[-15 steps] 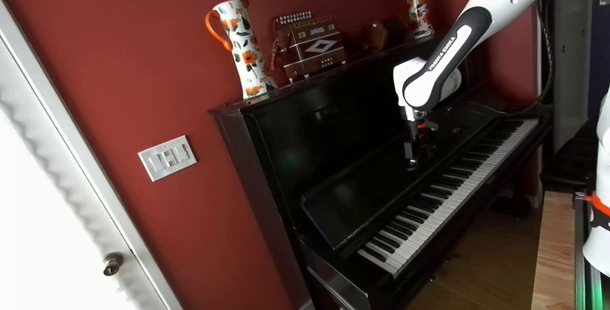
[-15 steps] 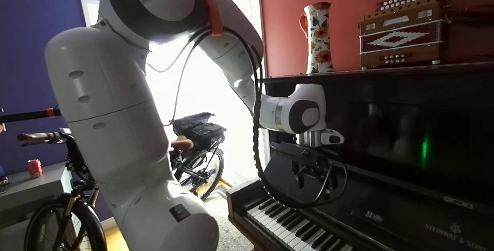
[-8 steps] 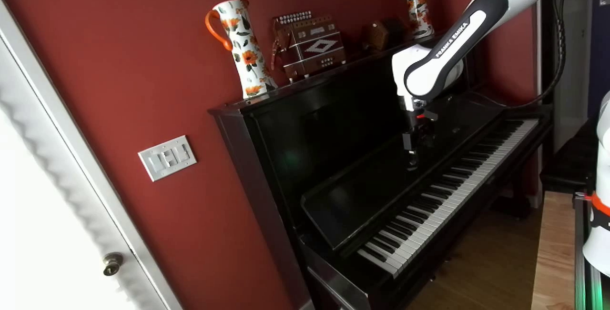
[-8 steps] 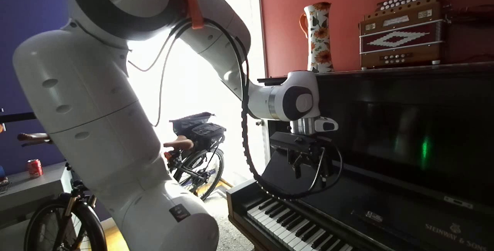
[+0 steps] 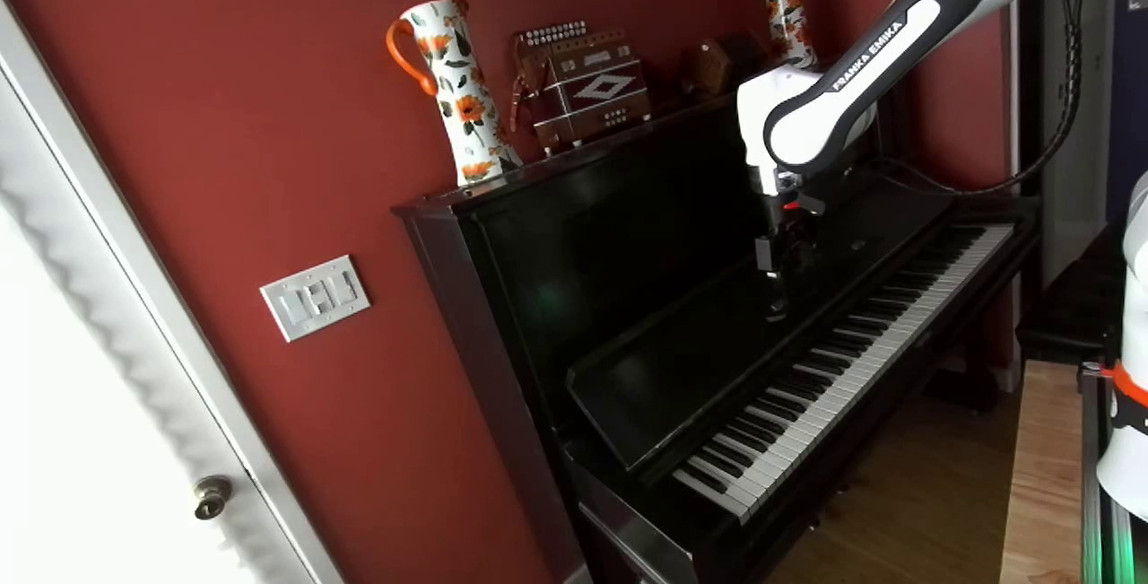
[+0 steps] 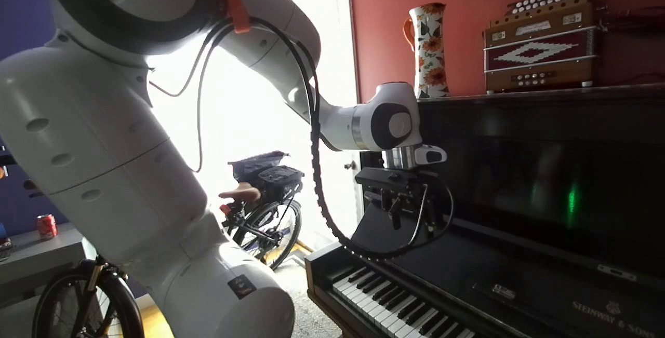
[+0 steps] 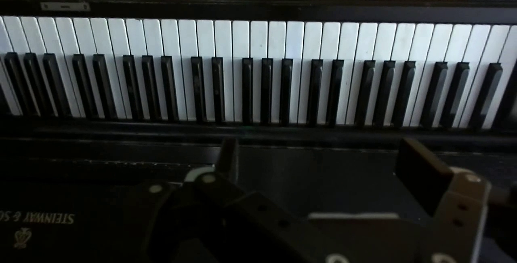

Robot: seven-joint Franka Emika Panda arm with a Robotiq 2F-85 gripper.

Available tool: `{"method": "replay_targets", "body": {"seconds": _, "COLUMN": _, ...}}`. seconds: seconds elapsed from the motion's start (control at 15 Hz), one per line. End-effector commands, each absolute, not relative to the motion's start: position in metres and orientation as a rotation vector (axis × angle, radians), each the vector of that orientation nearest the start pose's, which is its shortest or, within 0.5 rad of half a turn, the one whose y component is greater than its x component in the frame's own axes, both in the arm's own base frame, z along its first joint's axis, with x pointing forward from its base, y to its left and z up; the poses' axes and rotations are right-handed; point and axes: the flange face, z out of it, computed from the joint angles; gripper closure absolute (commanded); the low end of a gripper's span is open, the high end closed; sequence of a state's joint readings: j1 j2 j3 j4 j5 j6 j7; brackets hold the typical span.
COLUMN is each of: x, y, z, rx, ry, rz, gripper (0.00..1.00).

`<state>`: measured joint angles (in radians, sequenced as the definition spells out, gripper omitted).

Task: Press a key on the keyboard

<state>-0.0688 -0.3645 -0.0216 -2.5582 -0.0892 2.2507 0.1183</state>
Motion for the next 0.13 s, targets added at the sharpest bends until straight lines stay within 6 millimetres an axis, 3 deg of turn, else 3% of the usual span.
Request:
{"method": "replay_targets", "body": {"seconds": 0.0, "x": 0.416, "y": -0.0402, "z": 0.3991, "rx": -3.193, "ry": 0.245, "rz": -0.091, "gripper": 0.0}}
{"method": "replay_targets", "body": {"seconds": 0.07, "x": 0.4154, "y": -0.0402, "z": 0.3984, "rx": -3.193, "ry": 0.245, "rz": -0.089, "gripper": 0.0}}
